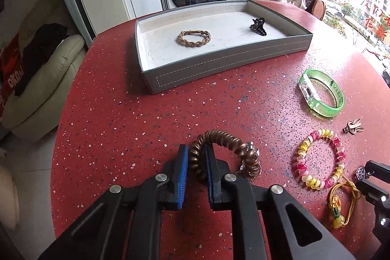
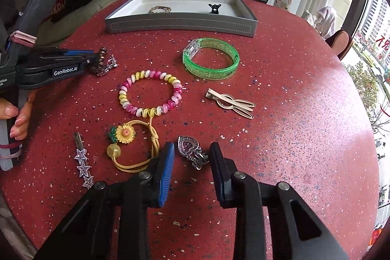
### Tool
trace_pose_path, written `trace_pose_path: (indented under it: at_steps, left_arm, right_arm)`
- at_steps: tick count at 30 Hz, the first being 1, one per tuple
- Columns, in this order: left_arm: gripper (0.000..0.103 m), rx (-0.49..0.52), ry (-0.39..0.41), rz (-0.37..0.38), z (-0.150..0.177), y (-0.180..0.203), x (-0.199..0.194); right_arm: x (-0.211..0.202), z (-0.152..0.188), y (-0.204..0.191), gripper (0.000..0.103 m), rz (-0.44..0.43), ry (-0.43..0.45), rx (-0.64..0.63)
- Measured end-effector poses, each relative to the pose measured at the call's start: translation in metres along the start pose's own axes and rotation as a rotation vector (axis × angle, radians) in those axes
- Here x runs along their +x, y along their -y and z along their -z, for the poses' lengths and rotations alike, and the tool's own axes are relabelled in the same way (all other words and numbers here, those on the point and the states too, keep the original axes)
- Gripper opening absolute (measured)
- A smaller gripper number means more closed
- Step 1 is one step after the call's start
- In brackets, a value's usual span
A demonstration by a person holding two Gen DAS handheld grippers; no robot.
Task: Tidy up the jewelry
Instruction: 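Grasp the brown coiled hair tie with the left tool while the right tool grasps the heart pendant, then carry both items into the white tray and open both tools to release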
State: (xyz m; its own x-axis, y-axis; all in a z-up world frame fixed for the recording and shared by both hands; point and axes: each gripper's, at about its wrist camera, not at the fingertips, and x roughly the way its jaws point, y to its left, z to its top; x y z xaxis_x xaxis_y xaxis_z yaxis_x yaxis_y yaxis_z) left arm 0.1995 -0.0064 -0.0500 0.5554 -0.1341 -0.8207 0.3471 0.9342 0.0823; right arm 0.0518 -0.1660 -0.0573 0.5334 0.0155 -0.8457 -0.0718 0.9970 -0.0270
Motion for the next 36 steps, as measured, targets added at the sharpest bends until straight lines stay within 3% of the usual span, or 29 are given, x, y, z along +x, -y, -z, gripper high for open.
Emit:
trace_pose_path:
  at_steps: [3,17,36]
  left_arm:
    - [0.031,-0.035,0.003,0.044,0.001,-0.007,-0.003]
    - [0.029,-0.143,0.048,0.151,0.003,-0.029,-0.03]
    - [0.029,-0.135,0.162,0.213,-0.043,-0.026,-0.064]
  right_arm:
    - [-0.001,0.0,-0.003,0.017,-0.011,-0.002,-0.002]
    - [-0.016,-0.004,0.025,0.017,-0.037,0.026,0.14]
    - [-0.027,-0.049,0.04,0.017,-0.093,0.088,0.205]
